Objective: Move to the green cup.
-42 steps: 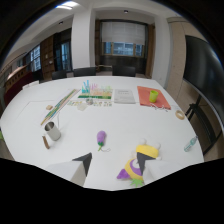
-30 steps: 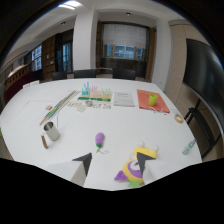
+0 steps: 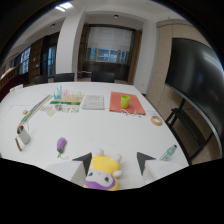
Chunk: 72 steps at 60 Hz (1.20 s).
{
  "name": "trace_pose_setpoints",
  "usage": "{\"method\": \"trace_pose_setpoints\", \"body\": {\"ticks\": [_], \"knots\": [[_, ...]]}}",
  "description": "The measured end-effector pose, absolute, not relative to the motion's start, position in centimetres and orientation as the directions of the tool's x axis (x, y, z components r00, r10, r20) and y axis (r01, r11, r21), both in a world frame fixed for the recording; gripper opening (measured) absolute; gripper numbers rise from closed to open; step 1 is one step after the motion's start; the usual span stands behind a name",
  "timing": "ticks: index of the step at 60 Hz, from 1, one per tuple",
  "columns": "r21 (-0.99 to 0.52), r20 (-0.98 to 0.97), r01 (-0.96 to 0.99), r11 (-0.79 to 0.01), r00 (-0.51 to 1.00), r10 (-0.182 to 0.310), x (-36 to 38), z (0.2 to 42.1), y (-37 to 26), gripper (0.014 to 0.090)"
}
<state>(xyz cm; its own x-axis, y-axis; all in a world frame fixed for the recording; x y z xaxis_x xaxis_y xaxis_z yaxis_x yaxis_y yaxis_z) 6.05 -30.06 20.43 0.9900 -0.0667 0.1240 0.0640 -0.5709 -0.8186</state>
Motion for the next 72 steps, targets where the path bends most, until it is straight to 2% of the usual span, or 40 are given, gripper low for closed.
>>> {"method": "trace_pose_setpoints", "body": {"ticks": [8, 18, 23, 28, 36, 49, 72], "knots": [[-0.853, 0.116, 0.054, -0.518, 0.989, -0.087, 10.1, 21.2, -21.4, 0.0856], [-0.892, 0.079, 0.024, -0.451, 0.991, -0.104, 14.5, 20.3, -7.0, 0.0855], [-0.895, 0.084, 0.031, -0.446, 0.991, -0.099, 16.4, 18.6, -0.3, 0.085], [-0.893, 0.092, 0.029, -0.449, 0.989, -0.118, 18.4, 16.4, 5.7, 0.0847], [-0.886, 0.045, -0.01, -0.463, 0.993, -0.108, 19.3, 12.8, 12.5, 0.0847], [-0.86, 0.013, -0.046, -0.508, 0.994, -0.111, 20.1, 8.7, 16.6, 0.0851], [-0.848, 0.013, -0.031, -0.529, 0.997, -0.078, 20.2, 7.2, 17.0, 0.0849]]}}
